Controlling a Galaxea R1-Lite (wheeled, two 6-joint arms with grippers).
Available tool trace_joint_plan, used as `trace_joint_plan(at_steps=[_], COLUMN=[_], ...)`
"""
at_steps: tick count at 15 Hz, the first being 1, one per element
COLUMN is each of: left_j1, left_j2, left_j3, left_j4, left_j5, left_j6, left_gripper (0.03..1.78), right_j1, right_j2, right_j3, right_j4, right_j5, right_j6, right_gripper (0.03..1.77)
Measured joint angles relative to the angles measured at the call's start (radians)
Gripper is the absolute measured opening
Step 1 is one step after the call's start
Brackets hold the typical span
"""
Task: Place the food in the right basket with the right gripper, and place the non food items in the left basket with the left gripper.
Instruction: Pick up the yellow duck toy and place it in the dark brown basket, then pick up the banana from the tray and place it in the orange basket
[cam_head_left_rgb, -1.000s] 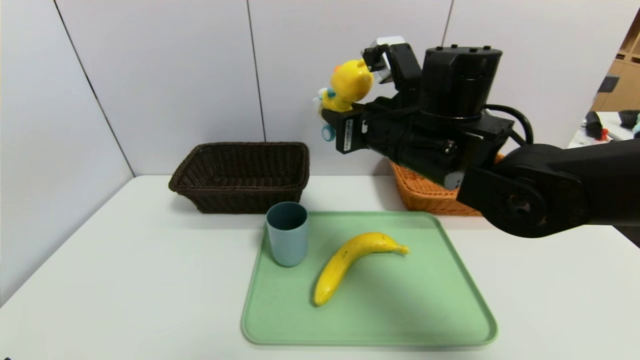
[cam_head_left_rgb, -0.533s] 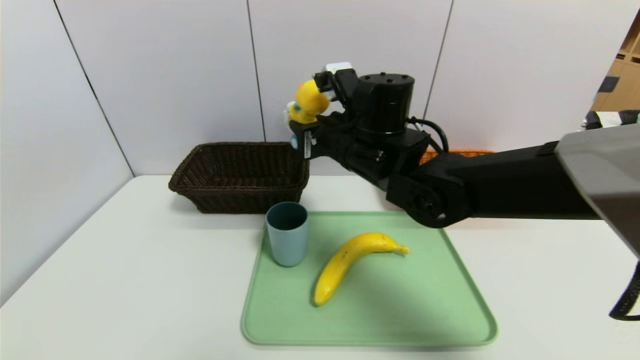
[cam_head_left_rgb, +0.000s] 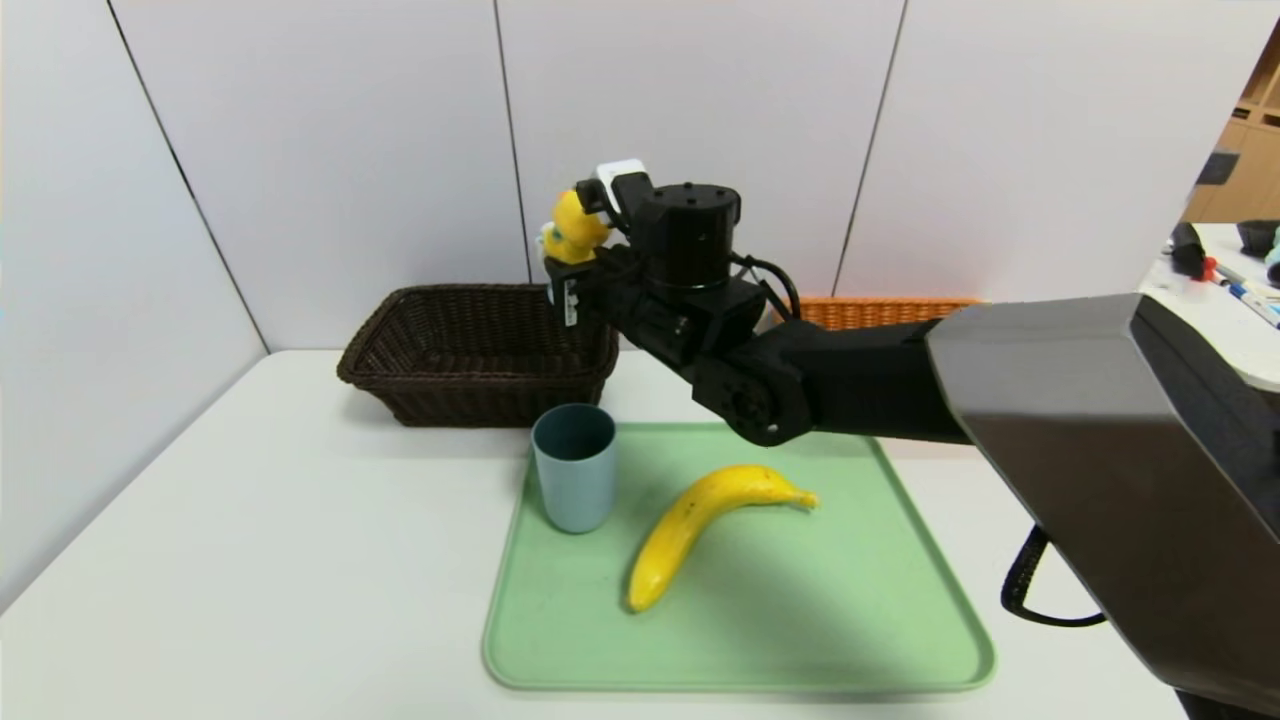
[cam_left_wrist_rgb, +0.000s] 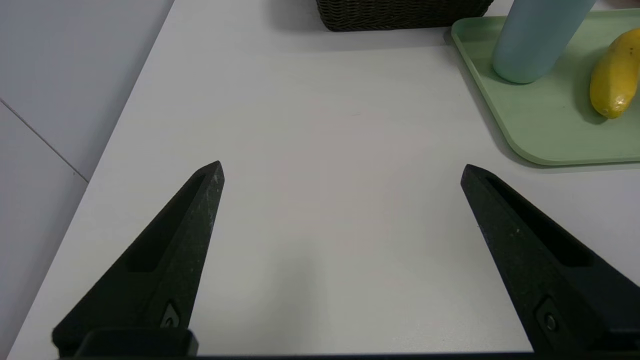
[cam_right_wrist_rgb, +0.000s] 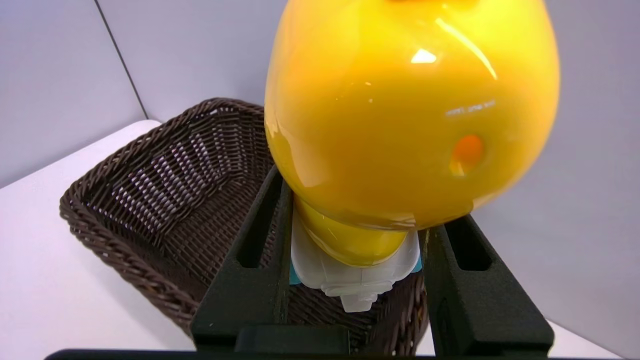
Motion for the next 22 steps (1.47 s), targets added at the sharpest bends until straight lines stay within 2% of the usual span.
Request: trace_joint_plan(at_steps=[5, 10, 15, 18, 22], left_j1=[0.0, 0.0, 0.0, 0.0, 0.0], left_j2=[-0.001, -0.006, -0.006, -0.006, -0.003], left_j3=[0.013, 0.016, 0.016, 0.01, 0.006], left_j4=[-0.001, 0.0, -0.001, -0.002, -0.004], left_j5=[-0.001, 0.0, -0.001, -0.001, -0.015], left_j6=[0.0, 0.0, 0.0, 0.001, 0.001], left_gripper=[1.69, 1.69, 1.69, 1.69, 1.69], right_j1=[0.01, 0.022, 0.025, 0.039, 0.049], right_j2=[0.062, 0.089, 0.072, 0.03, -0.089], right_j3=[-0.052, -0.058, -0.058, -0.052, -0.044], right_j4=[0.022, 0.013, 0.02, 0.031, 0.134], right_j5=[-0.001, -0.001, -0.004, -0.04, -0.126], right_j6=[-0.014, -0.014, -0.009, -0.009, -0.007], right_gripper=[0.73, 1.16, 1.42, 1.51, 1.59])
